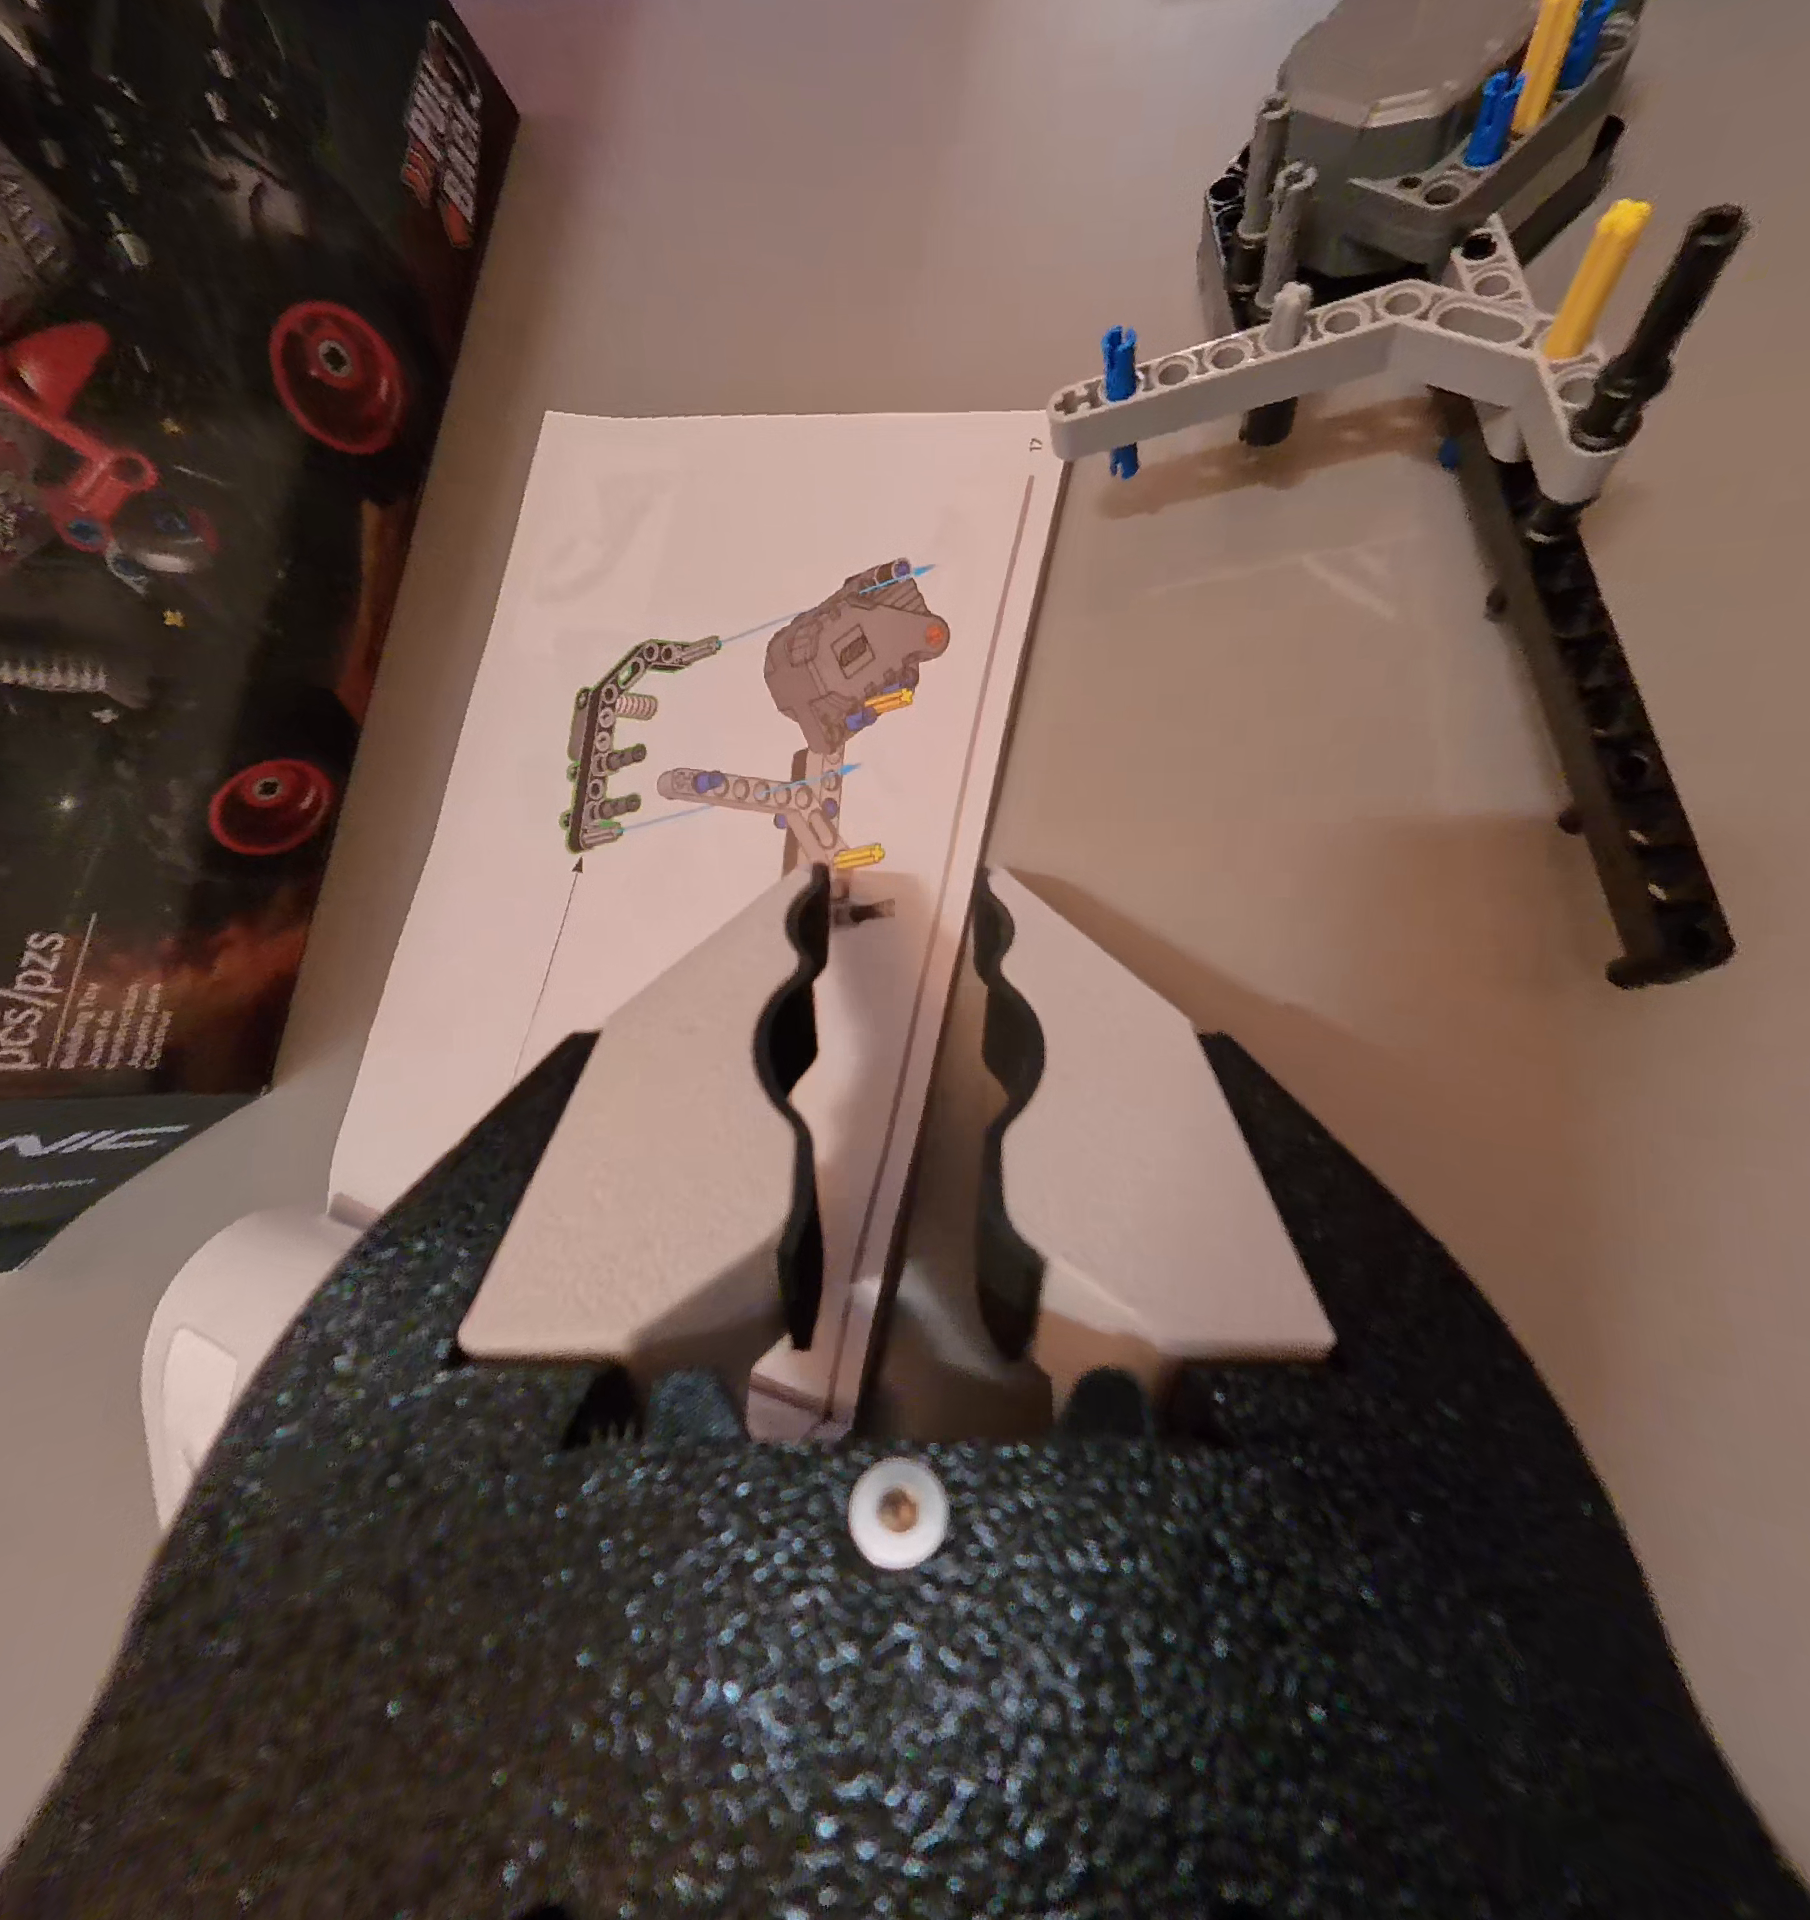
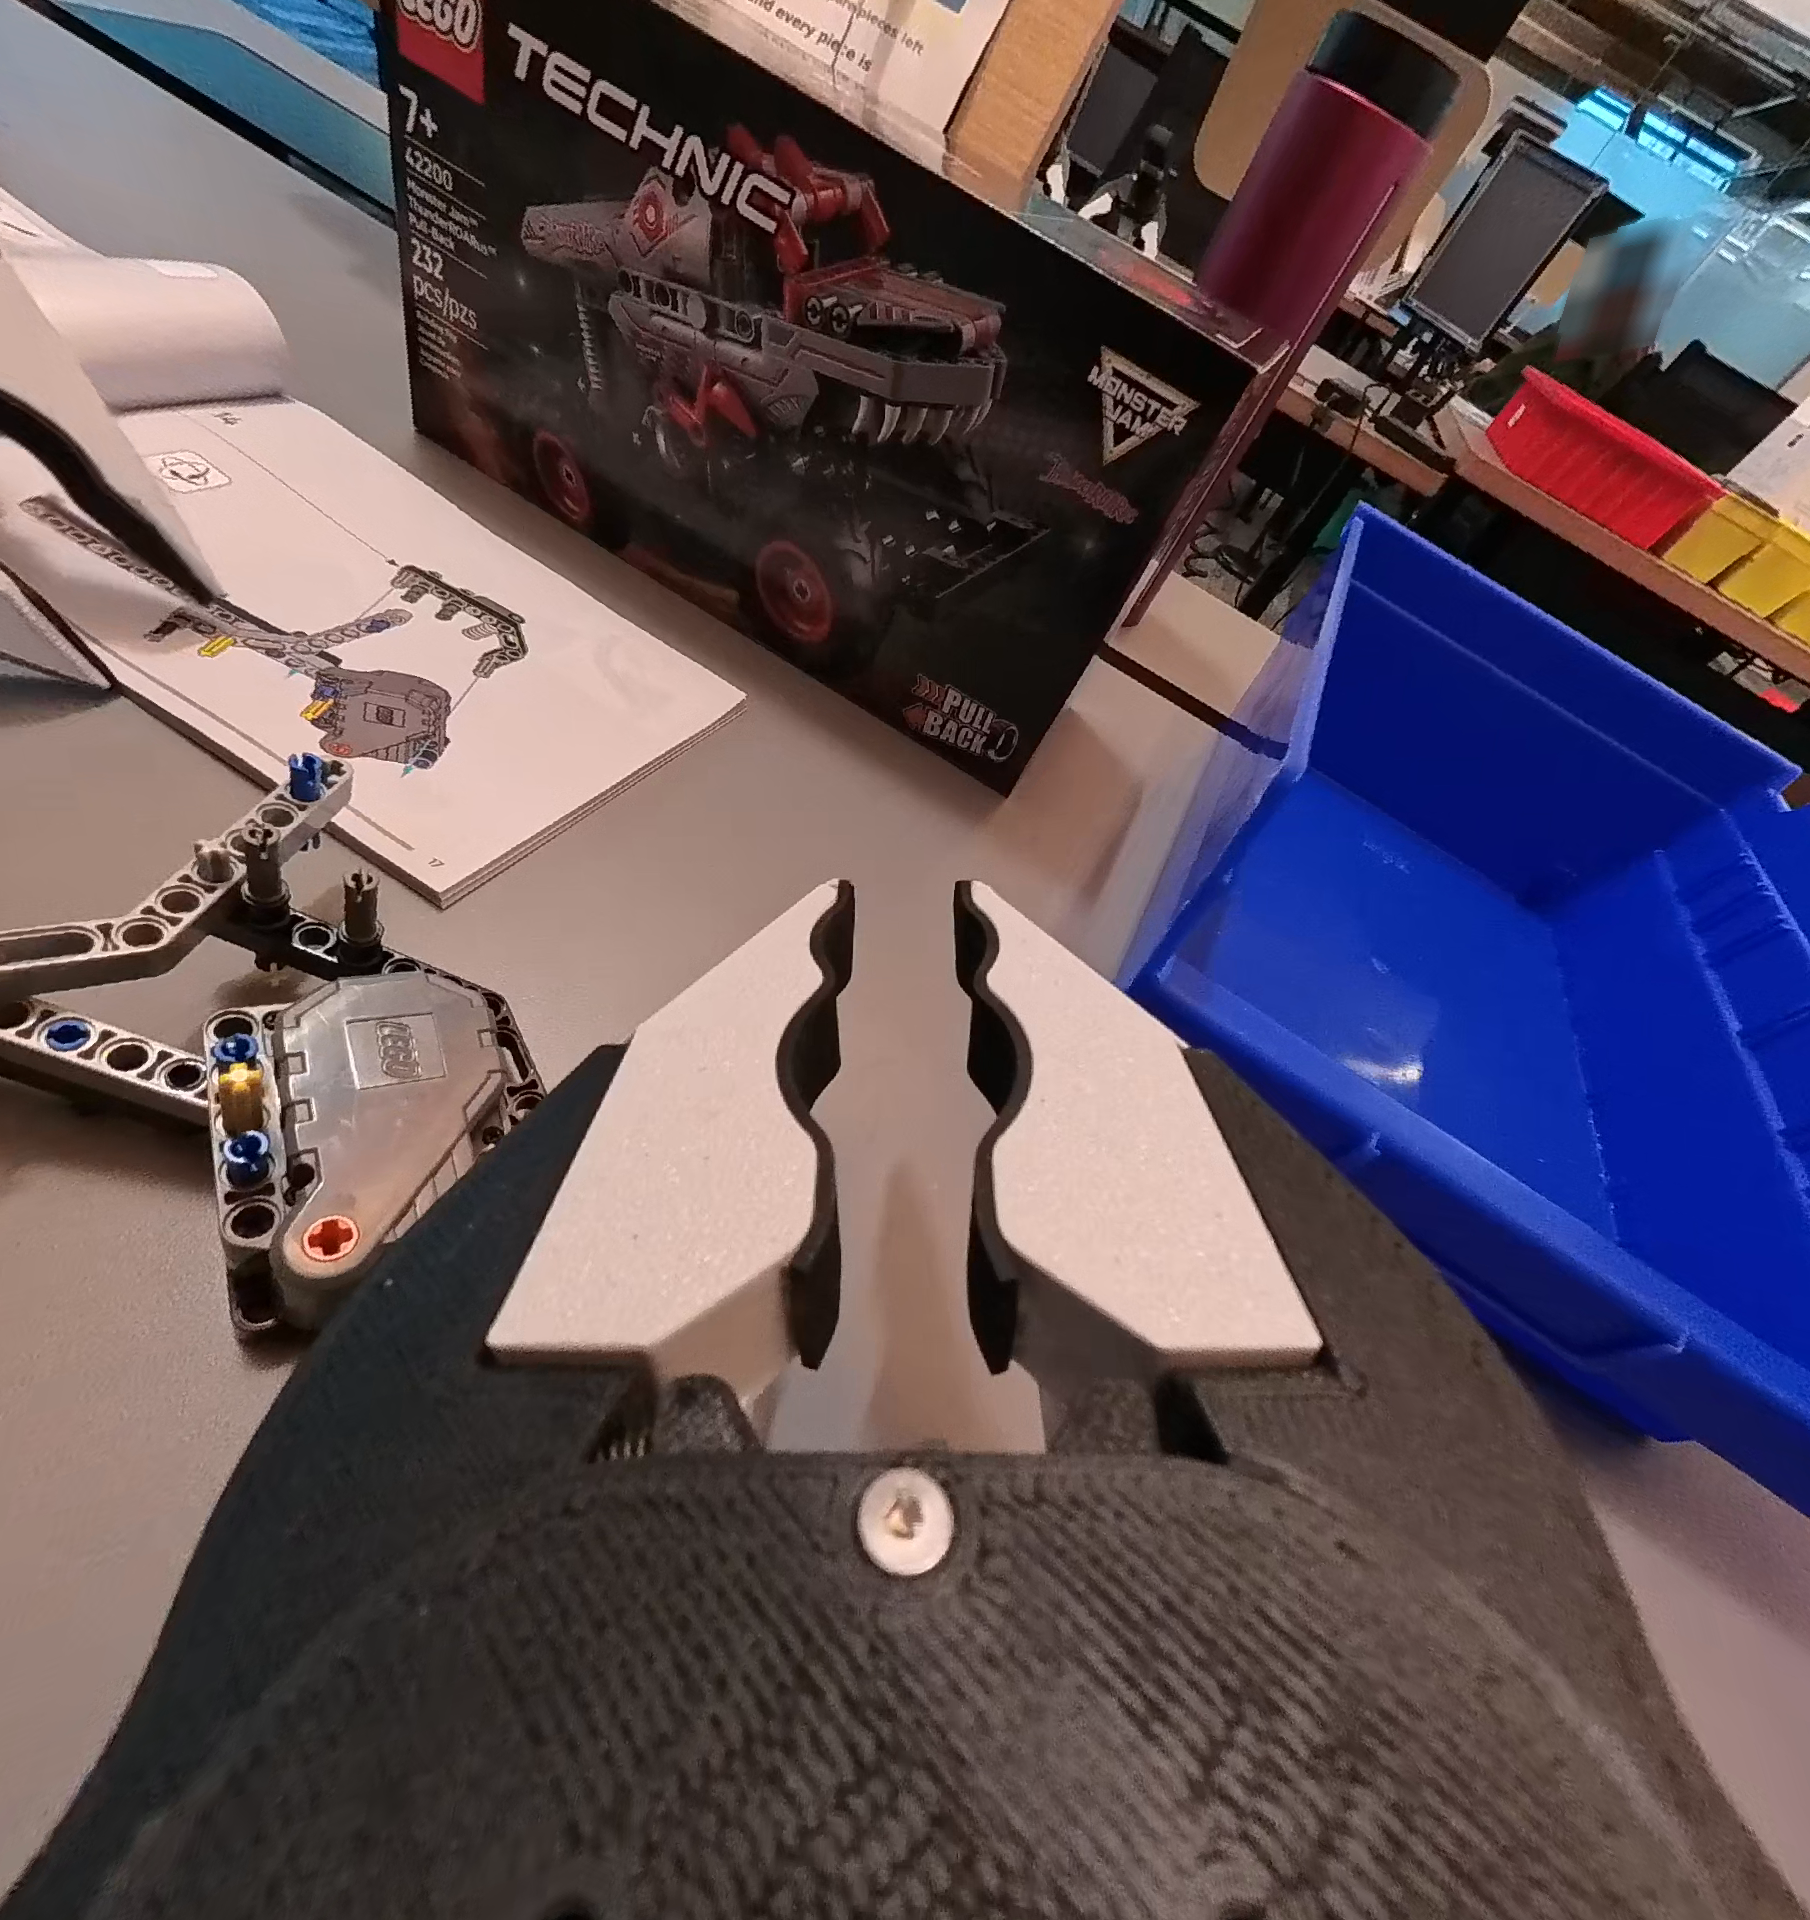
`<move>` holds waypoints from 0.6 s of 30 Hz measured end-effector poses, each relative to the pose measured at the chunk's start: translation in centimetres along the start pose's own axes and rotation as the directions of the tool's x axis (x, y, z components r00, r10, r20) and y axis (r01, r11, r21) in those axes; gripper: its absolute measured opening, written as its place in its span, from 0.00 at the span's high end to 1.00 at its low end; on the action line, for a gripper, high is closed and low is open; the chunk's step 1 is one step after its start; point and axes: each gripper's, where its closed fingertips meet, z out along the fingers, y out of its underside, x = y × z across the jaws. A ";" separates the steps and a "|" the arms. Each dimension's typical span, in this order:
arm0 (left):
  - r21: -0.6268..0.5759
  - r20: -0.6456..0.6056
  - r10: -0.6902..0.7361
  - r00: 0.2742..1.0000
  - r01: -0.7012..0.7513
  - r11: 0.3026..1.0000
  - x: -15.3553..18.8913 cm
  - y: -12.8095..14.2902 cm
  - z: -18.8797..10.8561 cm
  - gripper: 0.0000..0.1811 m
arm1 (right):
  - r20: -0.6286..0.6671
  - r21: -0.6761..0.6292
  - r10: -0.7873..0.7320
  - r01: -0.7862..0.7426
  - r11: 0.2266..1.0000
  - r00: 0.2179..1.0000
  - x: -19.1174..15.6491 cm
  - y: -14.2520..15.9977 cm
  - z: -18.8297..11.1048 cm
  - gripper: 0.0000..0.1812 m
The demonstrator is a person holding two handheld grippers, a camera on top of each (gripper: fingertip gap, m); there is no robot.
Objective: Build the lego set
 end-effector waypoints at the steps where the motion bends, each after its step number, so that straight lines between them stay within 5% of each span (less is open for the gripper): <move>1: -0.002 -0.017 0.004 1.000 -0.004 1.000 0.2 0.0 0.0 0.88 | 0.003 -0.002 -0.004 0.004 1.000 1.000 -0.1 0.0 0.0 0.91; 12: -0.016 -0.152 0.000 0.988 -0.002 1.000 1.2 0.3 -0.4 0.98 | 0.030 0.000 -0.005 0.005 1.000 1.000 -0.5 0.0 0.1 0.90; 18: 0.024 -0.125 0.011 0.992 -0.008 1.000 1.2 0.0 -1.3 1.00 | 0.049 0.048 0.020 -0.022 0.999 0.999 -0.6 -1.2 -0.3 0.89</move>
